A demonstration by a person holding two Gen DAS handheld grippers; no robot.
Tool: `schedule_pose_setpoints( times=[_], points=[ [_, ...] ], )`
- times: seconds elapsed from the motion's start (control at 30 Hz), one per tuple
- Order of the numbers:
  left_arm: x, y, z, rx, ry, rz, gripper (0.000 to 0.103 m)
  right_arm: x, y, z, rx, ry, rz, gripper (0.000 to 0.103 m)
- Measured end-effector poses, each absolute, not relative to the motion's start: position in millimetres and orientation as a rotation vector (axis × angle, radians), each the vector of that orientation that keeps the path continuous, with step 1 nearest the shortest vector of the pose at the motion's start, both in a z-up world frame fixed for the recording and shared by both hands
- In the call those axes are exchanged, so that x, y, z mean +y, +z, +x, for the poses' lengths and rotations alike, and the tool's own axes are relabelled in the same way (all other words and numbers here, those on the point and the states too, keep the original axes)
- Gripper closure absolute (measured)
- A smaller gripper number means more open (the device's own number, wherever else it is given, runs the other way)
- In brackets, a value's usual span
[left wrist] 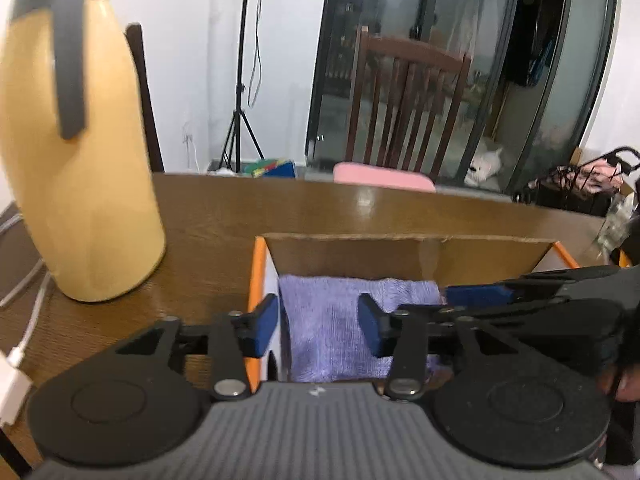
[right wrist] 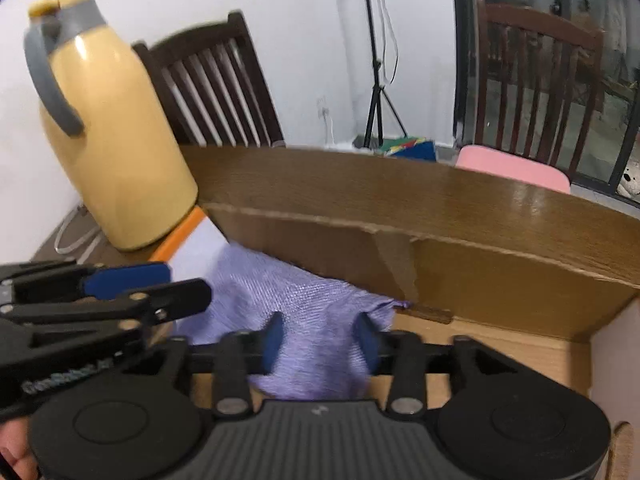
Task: Organize soft objects
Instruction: 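Carry the purple pouch with the left tool into the cardboard box and release, then grasp the white foam wedge with the left tool while the right tool grasps the foam cylinder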
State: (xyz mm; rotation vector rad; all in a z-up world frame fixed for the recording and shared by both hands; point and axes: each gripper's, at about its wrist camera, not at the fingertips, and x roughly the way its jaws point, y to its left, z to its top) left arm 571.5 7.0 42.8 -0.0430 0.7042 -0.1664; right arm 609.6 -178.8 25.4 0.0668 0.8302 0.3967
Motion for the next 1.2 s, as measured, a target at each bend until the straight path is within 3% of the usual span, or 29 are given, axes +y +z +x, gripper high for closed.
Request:
schedule_pose_setpoints(
  times=[0.2,0.53,0.67,0.8,1.2],
  points=[
    [10.2,90.2,500.9,0.597,-0.176,-0.015,0.046,-216.7,85.1,539.3,0.681,0.368,0.04,0.046],
    [14.5,135.6,310.5,0.296,-0.119,-0.009,0.023,-300.1,146.1,351.9,0.393,0.295,0.055,0.018],
    [9.3,134.2,231.1,0.201,-0.133,0.002,0.011,-315.1,140.0,270.7,0.298,0.273,0.043,0.012],
    [1.2,117.0,170.7,0.179,-0.181,-0.011,0.004,-319.8,120.6,200.3,0.246,0.251,0.007,0.01],
    [2.7,59.4,60.7,0.149,-0.178,0.006,0.0,-318.1,41.9,55.5,0.219,0.206,-0.032,0.007]
  ],
)
